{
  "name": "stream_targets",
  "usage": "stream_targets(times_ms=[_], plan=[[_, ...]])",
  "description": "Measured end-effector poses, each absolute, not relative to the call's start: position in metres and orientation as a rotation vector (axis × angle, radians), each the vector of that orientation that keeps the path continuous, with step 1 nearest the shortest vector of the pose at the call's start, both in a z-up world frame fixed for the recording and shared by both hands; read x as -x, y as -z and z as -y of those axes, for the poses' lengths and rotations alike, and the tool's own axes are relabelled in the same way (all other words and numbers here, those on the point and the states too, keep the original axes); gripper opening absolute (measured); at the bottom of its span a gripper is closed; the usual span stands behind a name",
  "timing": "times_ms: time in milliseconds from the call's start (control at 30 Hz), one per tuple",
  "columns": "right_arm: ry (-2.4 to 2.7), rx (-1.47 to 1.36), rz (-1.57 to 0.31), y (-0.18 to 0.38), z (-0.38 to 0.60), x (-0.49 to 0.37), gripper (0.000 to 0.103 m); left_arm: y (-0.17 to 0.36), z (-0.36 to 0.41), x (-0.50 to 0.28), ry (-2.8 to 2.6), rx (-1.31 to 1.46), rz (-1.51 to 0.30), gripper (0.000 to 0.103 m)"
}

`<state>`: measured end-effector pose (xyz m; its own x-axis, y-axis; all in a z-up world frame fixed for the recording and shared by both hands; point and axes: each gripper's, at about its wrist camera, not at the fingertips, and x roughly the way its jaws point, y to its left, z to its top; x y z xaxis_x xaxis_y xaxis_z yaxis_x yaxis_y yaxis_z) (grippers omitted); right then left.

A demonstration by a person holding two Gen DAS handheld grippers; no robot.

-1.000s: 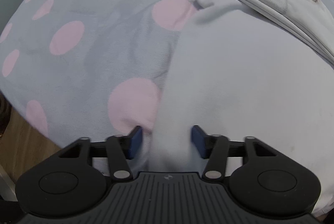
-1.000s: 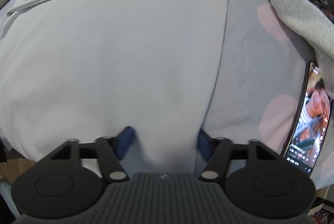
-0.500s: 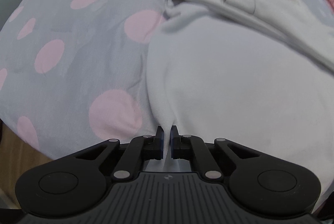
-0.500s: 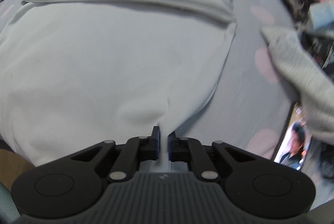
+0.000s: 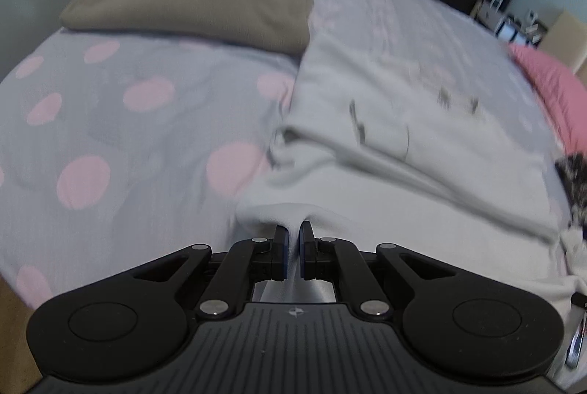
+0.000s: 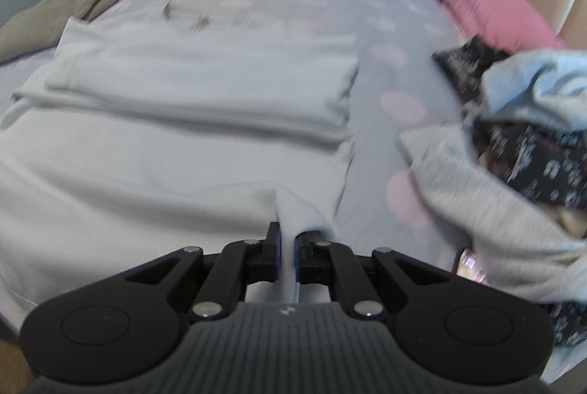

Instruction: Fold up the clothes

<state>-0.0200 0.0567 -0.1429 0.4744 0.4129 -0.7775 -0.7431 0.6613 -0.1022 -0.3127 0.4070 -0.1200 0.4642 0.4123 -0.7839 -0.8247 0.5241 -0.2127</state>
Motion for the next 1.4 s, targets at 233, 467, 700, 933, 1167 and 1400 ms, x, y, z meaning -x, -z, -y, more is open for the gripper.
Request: stream_targets(times_ms=[233, 467, 700, 933, 1167, 1400], plan=[[-0.7, 0.526, -0.683, 0.143, -0.081, 0.013, 0.008, 0.124, -0.407, 0.282, -0.851, 0.482, -0.746, 0.004], [-0.668, 0.537, -0.685, 0.153, -0.083, 0.01, 0.053, 0.138, -0.393, 0.268, -0.862, 0.38, -0.841, 0.011], [-0.771, 0.54, -0.628, 0.143, -0.073, 0.034, 0.066, 0.125, -0.345, 0.263, -0.787, 0.134, -0.833, 0.033], [-1.011, 0.727, -0.548, 0.154, -0.078, 0.08, 0.067, 0.13, -0.285, 0.252, -0.58, -0.081, -0.874, 0.038], [-1.233, 1.066, -0.447, 0.176, -0.076, 0.133, 0.07, 0.155, -0.211, 0.246, -0.323, -0.272, -0.934, 0.038], [-1.344, 1.282, -0.434, 0.192, -0.066, 0.161, 0.07, 0.192, -0.182, 0.246, -0.22, -0.462, -1.053, 0.039]])
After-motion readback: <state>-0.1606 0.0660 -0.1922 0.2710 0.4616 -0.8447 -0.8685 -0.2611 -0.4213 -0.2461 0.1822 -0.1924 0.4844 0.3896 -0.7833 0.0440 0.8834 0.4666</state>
